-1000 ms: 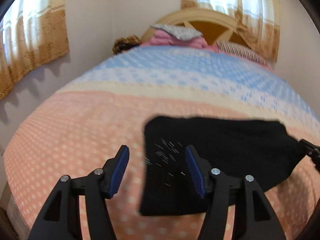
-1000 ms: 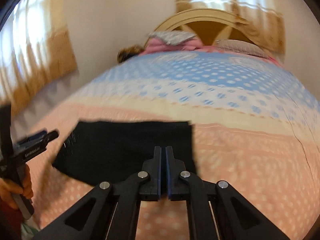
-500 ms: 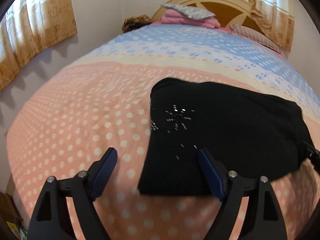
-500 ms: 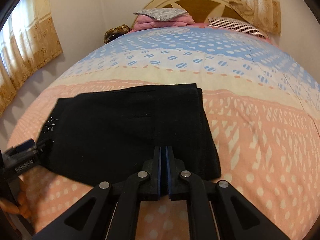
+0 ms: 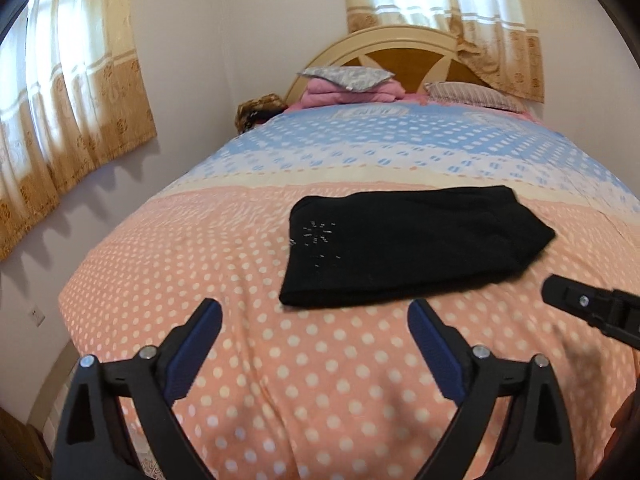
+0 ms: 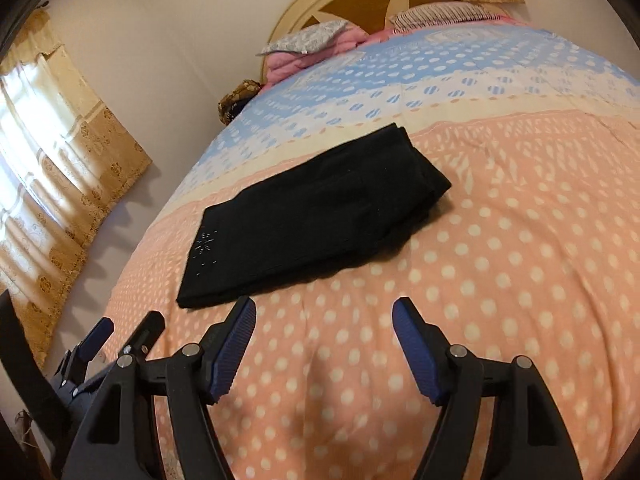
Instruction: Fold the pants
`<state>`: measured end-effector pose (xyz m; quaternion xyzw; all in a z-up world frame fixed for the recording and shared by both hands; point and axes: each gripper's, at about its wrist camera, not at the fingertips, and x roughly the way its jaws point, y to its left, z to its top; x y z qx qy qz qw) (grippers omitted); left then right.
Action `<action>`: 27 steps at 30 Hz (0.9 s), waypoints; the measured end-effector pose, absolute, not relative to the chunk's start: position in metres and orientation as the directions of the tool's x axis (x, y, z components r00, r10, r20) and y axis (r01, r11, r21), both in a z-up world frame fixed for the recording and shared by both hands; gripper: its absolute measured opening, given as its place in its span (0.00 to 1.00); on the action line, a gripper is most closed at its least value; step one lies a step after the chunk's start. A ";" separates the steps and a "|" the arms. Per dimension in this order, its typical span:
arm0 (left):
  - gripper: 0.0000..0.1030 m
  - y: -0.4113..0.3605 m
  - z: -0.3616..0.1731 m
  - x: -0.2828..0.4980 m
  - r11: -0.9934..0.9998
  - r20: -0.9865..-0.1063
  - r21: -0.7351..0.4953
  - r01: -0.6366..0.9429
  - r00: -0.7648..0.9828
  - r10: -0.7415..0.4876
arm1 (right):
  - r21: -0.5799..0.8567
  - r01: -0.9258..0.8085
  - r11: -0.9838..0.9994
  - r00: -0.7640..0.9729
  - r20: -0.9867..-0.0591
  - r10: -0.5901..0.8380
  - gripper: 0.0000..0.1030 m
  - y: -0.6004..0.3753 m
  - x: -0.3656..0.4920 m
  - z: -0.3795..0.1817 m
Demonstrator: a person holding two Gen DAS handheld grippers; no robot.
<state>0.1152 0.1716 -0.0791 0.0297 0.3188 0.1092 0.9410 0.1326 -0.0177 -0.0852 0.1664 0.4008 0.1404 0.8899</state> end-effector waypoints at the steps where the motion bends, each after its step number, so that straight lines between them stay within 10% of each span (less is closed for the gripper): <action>1: 0.95 0.170 -0.078 0.113 0.976 -0.597 0.121 -0.181 0.773 0.217 | 0.394 -0.114 0.912 0.648 -0.667 0.369 0.70 -0.017 0.126 -0.082; 16: 0.95 0.150 -0.085 0.076 0.996 -0.691 0.006 -0.091 0.719 0.070 | 0.295 -0.059 0.954 0.709 -0.660 0.248 0.70 -0.023 0.060 -0.048; 27: 1.00 0.156 -0.025 0.025 0.991 -0.459 -0.027 -0.132 0.882 0.105 | 0.208 -0.027 0.978 0.919 -0.381 0.106 0.73 -0.020 -0.010 0.019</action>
